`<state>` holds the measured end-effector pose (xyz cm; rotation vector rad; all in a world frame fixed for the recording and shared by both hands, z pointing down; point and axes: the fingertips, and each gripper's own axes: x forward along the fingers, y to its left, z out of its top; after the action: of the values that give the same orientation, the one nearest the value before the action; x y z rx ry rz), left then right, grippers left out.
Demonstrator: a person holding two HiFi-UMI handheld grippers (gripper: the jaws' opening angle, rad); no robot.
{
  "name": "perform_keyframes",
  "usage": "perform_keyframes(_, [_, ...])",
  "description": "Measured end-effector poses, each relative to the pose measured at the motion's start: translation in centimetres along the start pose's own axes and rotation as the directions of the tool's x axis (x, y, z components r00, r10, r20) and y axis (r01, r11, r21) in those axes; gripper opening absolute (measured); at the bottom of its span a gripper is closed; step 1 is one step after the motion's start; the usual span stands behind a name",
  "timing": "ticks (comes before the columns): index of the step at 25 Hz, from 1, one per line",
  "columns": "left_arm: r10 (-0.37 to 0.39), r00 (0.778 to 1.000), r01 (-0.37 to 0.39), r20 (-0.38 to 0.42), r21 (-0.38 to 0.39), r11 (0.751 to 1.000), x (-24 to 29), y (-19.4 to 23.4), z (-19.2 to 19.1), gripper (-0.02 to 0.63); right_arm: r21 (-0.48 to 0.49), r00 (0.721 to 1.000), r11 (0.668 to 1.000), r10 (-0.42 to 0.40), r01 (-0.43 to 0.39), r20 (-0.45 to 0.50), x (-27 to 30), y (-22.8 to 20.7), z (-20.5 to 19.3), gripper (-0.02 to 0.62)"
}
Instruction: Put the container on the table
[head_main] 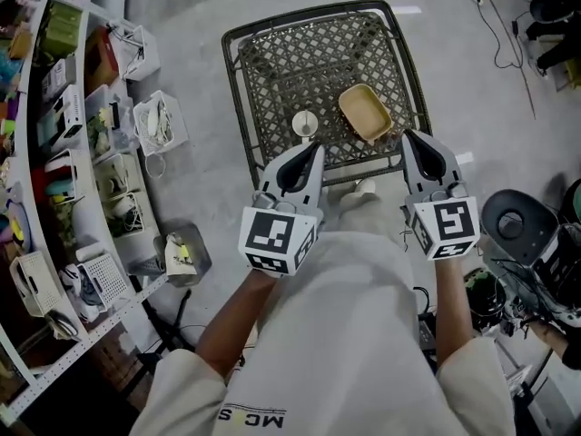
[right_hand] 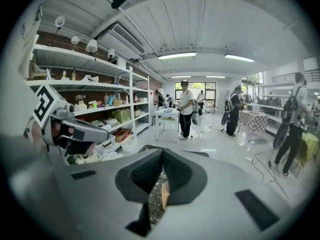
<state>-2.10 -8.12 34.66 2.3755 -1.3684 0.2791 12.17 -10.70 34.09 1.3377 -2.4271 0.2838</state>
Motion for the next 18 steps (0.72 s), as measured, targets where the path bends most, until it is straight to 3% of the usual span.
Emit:
perform_keyframes(7, [-0.018,0.999,0.017,0.033,0.039,0.999,-1.4,-0.7,1.7,0.023,0.058,0.997,0.997,-0.057,0.054,0.049,-4.1,-1.2,0.9,0.018])
perform_keyframes(18, [-0.054,0.998,0.052,0.03,0.058,0.997,-2.4,-1.5,1.9,0.023,0.004,0.992,0.997,-0.082,0.082,0.097,-7.8,-0.2,2.7,0.018])
